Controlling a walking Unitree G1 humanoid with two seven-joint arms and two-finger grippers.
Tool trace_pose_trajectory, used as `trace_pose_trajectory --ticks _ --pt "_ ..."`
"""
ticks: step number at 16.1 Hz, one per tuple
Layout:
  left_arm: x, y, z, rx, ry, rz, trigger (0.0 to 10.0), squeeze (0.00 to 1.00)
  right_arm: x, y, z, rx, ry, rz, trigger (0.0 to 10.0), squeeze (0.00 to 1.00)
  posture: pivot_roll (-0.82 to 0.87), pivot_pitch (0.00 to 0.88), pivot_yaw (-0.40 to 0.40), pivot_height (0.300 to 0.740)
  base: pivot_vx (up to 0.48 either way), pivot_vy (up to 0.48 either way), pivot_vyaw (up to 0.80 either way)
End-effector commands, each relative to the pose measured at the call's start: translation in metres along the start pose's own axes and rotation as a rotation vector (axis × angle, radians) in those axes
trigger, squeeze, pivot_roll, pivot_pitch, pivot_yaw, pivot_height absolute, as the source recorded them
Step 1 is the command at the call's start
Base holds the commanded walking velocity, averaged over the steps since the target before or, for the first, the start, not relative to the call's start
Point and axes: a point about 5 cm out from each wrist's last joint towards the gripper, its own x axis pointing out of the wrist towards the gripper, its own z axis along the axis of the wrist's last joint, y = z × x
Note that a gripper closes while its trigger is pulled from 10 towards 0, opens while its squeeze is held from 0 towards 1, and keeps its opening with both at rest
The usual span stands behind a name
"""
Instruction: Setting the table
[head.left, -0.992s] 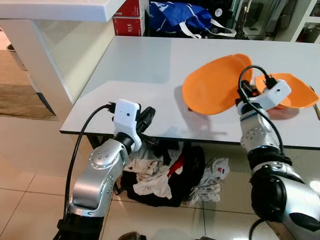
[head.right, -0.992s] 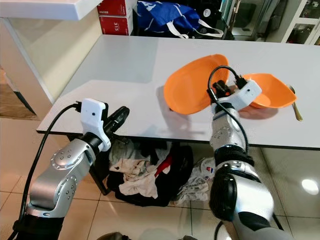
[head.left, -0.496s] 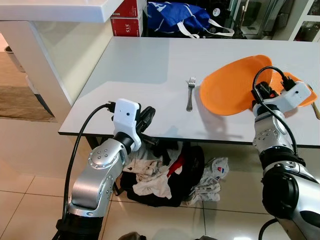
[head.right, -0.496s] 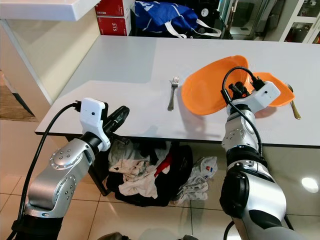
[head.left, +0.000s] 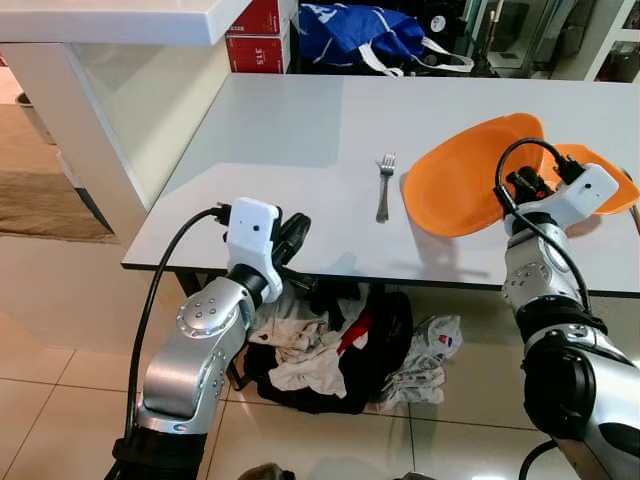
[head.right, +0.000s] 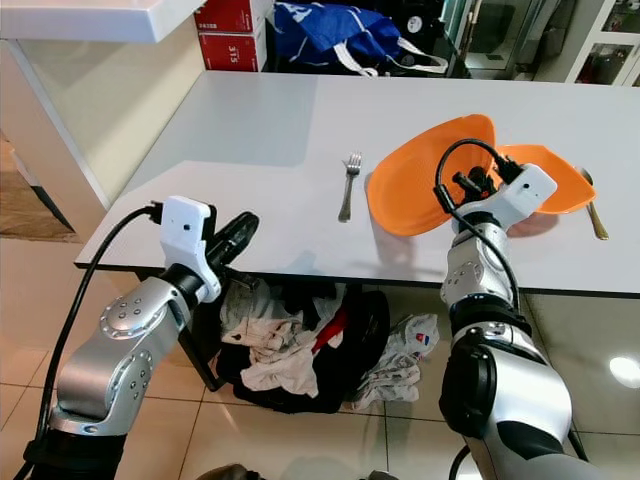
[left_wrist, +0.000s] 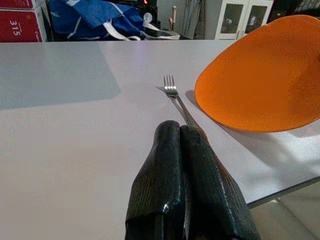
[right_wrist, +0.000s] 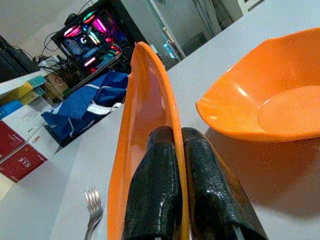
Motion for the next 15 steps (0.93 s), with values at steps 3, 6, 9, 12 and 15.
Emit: trace_pose_trajectory --ticks 3,6,9,12,15 --pt "-0.005 -0.009 0.013 -0.004 -0.012 -0.11 10.0 0.0 -0.003 0.004 -0.009 -0.039 0.02 0.019 0.0 0.0 0.01 0.0 0.066 0.736 0.0 0.0 0.0" --pt "-0.013 -0.007 0.021 0.026 0.053 -0.228 10.0 0.0 -0.006 0.002 -0.016 -0.052 0.045 0.015 0.0 0.0 0.02 0.0 0.067 0.736 0.0 0.0 0.0" --pt "-0.012 -0.002 0.018 0.016 0.102 -0.25 10.0 0.0 -0.007 0.002 -0.019 -0.06 0.055 0.013 0.0 0.0 0.04 0.0 0.077 0.736 0.0 0.0 0.0" --pt "-0.009 0.005 0.015 0.027 0.065 -0.165 10.0 0.0 -0.01 0.0 -0.025 -0.065 0.073 0.003 0.0 0.0 0.04 0.0 0.08 0.736 0.0 0.0 0.0" --pt "-0.004 -0.01 -0.005 0.194 -0.059 -0.179 10.0 0.0 -0.011 -0.001 -0.027 -0.076 0.079 0.002 0.0 0.0 0.05 0.0 0.073 0.736 0.0 0.0 0.0"
